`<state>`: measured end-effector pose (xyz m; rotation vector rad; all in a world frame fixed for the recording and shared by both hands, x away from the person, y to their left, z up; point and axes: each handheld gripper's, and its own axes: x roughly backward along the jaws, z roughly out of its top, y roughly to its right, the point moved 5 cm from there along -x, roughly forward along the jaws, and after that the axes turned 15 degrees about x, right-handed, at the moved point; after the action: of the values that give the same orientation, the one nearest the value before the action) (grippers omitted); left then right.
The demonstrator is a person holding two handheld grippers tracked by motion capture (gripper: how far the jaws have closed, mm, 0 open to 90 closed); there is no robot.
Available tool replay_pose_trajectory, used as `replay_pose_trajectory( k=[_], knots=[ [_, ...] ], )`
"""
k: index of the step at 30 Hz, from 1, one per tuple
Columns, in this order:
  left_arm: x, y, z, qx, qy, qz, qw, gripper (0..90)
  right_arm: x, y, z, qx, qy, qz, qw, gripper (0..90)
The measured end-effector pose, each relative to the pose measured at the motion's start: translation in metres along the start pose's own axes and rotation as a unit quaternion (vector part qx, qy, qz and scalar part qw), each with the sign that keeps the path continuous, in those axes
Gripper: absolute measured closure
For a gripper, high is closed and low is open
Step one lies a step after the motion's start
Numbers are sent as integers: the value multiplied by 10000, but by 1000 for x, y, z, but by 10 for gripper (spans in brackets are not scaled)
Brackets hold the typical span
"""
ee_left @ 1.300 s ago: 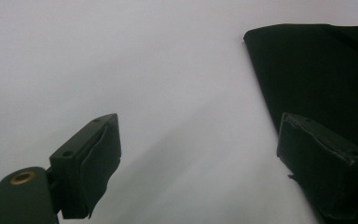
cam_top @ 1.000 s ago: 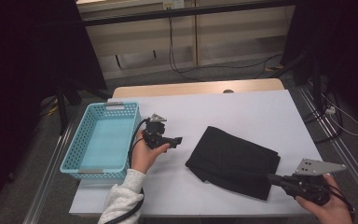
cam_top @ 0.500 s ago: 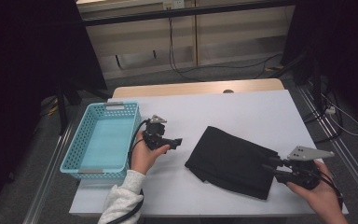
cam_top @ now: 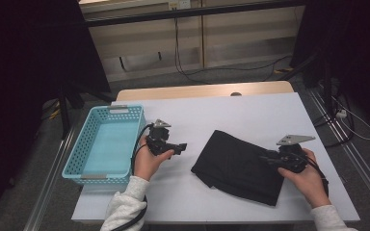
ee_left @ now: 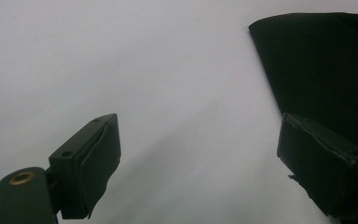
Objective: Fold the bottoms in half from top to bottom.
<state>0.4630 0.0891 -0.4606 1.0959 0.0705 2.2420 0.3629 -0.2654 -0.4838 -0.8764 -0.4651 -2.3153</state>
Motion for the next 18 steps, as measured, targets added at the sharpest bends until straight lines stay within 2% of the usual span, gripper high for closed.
replay_pose_trajectory(
  k=[3,5,8,10,13,15,18],
  knots=[
    [1,1,1,5,51,-1,10000,132,-8,-3,1,66,-47,40,10000,599],
    [1,1,1,2,64,7,10000,132,-9,-4,2,70,-18,38,10000,650],
    [1,2,1,4,54,1,10000,132,-10,-5,0,-52,92,164,9998,729],
    [2,2,1,-1,77,4,10000,132,-10,-4,-1,-223,122,252,9994,780],
    [2,3,1,-9,66,-6,10000,132,-9,-3,-1,-489,138,299,9983,813],
    [1,2,1,-55,64,28,10000,132,-8,-3,0,-448,122,310,9984,825],
    [0,3,1,-31,58,13,10000,132,0,-2,3,-581,173,357,9975,834]
  ],
)
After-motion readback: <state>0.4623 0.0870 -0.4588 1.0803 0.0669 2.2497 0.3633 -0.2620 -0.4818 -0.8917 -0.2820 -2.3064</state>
